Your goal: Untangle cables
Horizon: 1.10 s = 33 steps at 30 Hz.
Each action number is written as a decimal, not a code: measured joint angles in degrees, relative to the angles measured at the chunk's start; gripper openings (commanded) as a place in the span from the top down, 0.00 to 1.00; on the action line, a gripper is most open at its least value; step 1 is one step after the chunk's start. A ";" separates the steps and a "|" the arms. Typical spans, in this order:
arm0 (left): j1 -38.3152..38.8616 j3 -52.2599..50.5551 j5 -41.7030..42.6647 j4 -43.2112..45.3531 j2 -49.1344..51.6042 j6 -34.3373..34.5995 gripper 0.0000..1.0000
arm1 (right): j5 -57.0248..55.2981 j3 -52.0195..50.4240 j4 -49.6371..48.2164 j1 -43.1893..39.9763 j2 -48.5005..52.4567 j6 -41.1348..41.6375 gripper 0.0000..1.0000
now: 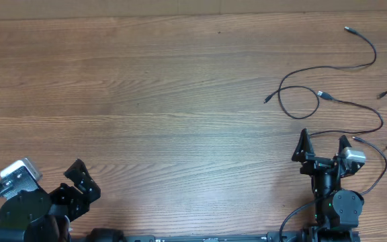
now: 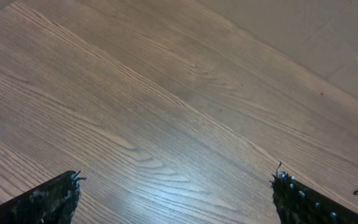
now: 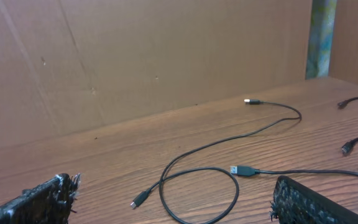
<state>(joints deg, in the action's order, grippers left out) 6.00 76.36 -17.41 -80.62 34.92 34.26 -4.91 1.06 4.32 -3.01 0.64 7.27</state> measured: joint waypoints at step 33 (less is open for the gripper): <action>3.78 -0.90 0.00 -0.17 -2.23 0.02 0.00 | 0.00 0.00 0.00 0.00 0.00 -0.02 0.00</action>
<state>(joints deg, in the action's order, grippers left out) 9.78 75.46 -17.41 -80.79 32.69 34.28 -4.91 1.06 4.32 -3.01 0.64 7.25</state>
